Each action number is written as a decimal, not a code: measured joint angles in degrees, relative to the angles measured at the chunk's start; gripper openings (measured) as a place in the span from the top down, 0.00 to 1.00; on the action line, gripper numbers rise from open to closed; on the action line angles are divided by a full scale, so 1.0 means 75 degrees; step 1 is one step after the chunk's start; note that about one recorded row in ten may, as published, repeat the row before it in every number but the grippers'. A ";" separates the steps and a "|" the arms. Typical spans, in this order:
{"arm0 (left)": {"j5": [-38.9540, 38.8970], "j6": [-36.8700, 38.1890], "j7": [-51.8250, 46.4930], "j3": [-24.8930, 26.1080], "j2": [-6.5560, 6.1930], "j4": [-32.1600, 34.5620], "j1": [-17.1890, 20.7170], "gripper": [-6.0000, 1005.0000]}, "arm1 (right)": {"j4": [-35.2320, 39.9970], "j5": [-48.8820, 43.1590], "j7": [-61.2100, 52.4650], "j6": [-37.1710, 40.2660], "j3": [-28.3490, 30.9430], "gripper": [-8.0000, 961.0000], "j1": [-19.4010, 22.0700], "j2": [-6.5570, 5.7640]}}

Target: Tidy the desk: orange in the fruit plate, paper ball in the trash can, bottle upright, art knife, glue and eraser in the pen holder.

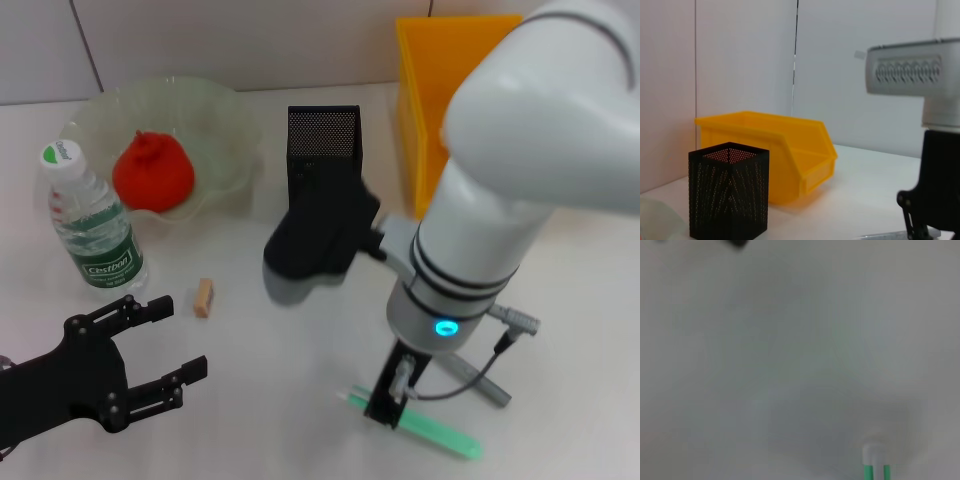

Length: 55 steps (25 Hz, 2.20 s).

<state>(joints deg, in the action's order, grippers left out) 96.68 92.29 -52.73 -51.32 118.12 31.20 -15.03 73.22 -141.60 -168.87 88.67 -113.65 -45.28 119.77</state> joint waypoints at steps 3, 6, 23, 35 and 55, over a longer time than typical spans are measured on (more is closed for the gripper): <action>0.0000 0.0010 0.0000 0.0000 0.0000 0.0000 0.0000 0.22 | 0.0305 0.0003 0.0094 0.0009 0.0556 0.83 0.0181 -0.0021; 0.0001 0.0029 0.0000 0.0000 0.0000 0.0000 0.0000 0.22 | 0.0924 0.0000 0.0286 0.0013 0.1431 0.83 0.0530 -0.0043; 0.0000 0.0099 -0.0017 -0.0018 0.0019 -0.0089 0.0078 0.22 | 0.3597 -0.0177 0.1539 -0.2605 0.3815 0.82 0.2285 -0.0013; 0.0000 0.0141 -0.0175 -0.0090 0.0019 -0.0099 0.0087 0.22 | 0.2730 0.1148 0.3612 -0.5995 0.2706 0.83 0.3221 -0.0008; 0.0009 0.0104 -0.0200 -0.0106 0.0000 -0.0188 0.0066 0.22 | 0.0544 0.1221 0.4433 -0.9969 0.0765 0.83 0.3277 -0.0056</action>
<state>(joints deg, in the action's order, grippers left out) 96.75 93.07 -54.23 -52.12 118.13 29.79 -14.54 77.31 -132.44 -135.63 13.90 -107.92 -20.70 119.35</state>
